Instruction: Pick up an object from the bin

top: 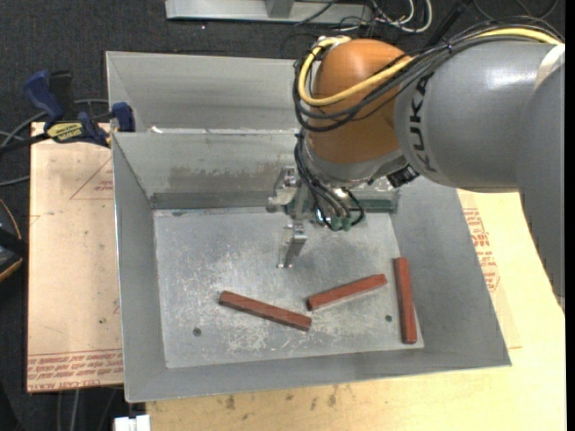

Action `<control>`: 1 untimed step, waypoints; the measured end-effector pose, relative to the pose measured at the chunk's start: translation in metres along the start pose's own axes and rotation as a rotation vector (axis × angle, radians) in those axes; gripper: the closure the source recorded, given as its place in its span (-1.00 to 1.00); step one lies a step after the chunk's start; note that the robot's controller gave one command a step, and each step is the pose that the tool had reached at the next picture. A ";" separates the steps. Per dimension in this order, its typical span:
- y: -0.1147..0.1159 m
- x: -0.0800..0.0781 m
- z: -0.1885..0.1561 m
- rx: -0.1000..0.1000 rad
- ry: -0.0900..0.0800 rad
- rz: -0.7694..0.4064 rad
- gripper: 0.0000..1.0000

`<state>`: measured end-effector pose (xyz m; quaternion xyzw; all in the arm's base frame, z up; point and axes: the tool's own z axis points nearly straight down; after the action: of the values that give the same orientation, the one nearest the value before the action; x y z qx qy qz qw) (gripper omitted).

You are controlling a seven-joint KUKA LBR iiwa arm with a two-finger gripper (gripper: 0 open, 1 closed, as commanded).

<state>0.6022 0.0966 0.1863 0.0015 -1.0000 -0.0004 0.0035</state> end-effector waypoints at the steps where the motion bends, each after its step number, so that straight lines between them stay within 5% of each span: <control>1: 0.000 -0.002 -0.005 -0.001 -0.008 0.002 -1.00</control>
Offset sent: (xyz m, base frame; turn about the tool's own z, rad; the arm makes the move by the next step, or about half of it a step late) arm -0.0756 0.0193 -0.1163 0.1425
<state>0.6040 0.0961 0.1911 0.0004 -1.0000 -0.0007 -0.0006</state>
